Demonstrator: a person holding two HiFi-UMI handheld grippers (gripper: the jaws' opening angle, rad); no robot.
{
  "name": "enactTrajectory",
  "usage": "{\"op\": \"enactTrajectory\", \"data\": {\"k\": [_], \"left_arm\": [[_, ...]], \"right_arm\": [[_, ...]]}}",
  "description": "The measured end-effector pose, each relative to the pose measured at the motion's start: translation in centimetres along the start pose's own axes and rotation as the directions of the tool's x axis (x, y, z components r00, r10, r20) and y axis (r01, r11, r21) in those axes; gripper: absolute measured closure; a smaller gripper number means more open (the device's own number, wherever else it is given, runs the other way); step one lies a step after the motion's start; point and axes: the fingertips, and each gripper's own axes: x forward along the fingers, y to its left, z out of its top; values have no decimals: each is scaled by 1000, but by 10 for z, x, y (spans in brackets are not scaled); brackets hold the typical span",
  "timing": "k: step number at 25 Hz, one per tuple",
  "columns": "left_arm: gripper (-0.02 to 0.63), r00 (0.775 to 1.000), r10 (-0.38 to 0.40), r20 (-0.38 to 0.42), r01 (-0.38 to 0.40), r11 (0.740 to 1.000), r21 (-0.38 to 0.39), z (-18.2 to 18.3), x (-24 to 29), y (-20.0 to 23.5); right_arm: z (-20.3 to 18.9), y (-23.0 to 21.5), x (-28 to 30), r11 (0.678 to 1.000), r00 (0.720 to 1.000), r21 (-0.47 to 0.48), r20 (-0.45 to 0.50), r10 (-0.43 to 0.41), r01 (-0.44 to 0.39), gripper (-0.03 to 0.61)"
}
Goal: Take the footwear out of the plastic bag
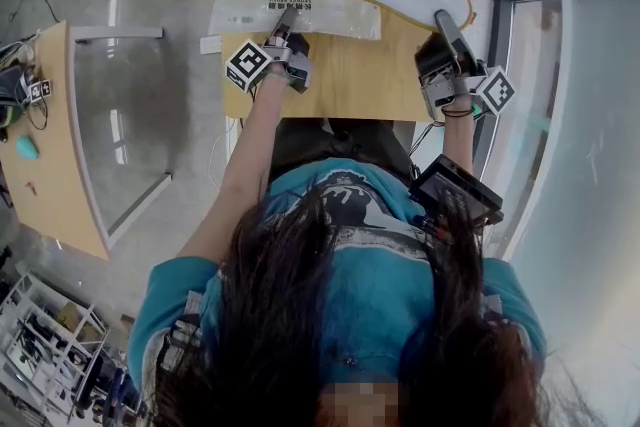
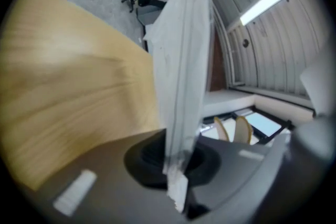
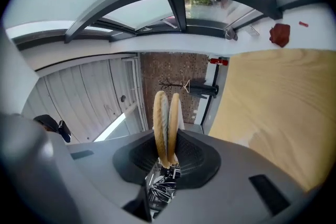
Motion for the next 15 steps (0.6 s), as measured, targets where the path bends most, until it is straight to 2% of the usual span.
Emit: {"op": "enactTrajectory", "data": {"k": [6, 13, 15], "left_arm": [[615, 999, 45, -26, -47, 995, -89, -26, 23, 15], [612, 992, 116, -57, -124, 980, -158, -48, 33, 31], [565, 990, 129, -62, -139, 971, -194, -50, 35, 35]], "right_arm": [[-35, -24, 15, 995, 998, 92, -46, -39, 43, 497], [-47, -50, 9, 986, 990, 113, -79, -116, 125, 497], [-47, -53, 7, 983, 989, 119, -74, -128, 137, 497]]}}
